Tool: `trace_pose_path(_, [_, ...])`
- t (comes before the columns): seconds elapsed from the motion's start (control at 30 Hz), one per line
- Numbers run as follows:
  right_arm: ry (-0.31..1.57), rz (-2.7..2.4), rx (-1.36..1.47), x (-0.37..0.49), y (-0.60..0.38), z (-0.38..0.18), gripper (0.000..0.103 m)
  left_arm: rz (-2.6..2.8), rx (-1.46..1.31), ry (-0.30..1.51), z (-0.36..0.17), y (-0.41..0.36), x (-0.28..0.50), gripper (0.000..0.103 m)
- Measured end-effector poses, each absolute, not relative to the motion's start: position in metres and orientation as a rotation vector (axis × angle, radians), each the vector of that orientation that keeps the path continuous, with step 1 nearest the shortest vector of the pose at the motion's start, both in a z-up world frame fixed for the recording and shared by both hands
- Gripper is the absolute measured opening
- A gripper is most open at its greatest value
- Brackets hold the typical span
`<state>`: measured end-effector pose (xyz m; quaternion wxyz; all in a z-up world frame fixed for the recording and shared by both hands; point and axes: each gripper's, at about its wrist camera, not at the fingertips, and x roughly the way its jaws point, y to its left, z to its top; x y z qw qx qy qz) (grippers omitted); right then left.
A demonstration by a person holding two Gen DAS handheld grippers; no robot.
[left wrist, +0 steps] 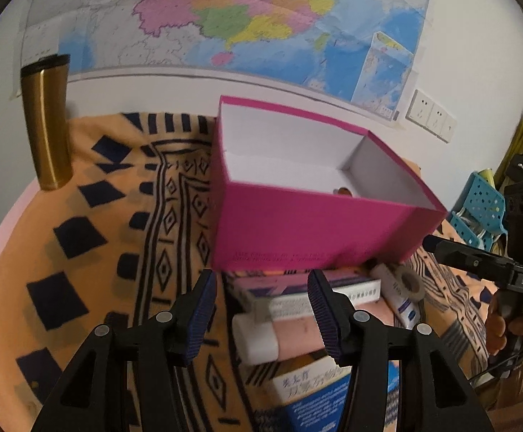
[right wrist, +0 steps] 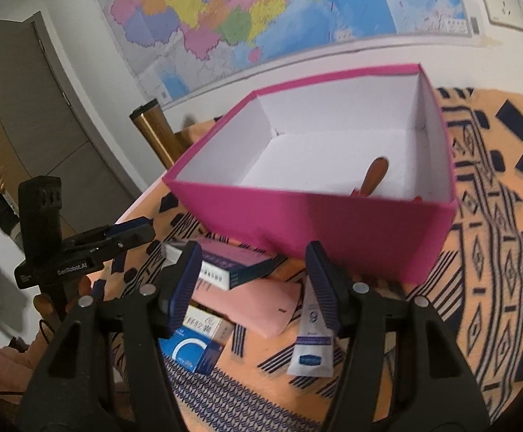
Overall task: Organize rigid objects
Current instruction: 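Raise the right gripper out of the pink box, then lower the right gripper onto the white-and-teal medicine box and close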
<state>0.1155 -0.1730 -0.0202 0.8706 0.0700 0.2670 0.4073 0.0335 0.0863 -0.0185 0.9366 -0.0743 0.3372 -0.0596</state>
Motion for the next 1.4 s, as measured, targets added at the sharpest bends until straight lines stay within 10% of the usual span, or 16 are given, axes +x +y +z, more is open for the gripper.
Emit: trace_pose_path(1.4, [0.691, 0.934, 0.141, 0.138, -0.116, -0.060, 0.061, -0.258, -0.151, 0.760, -0.037, 0.065, 0.039, 0.050])
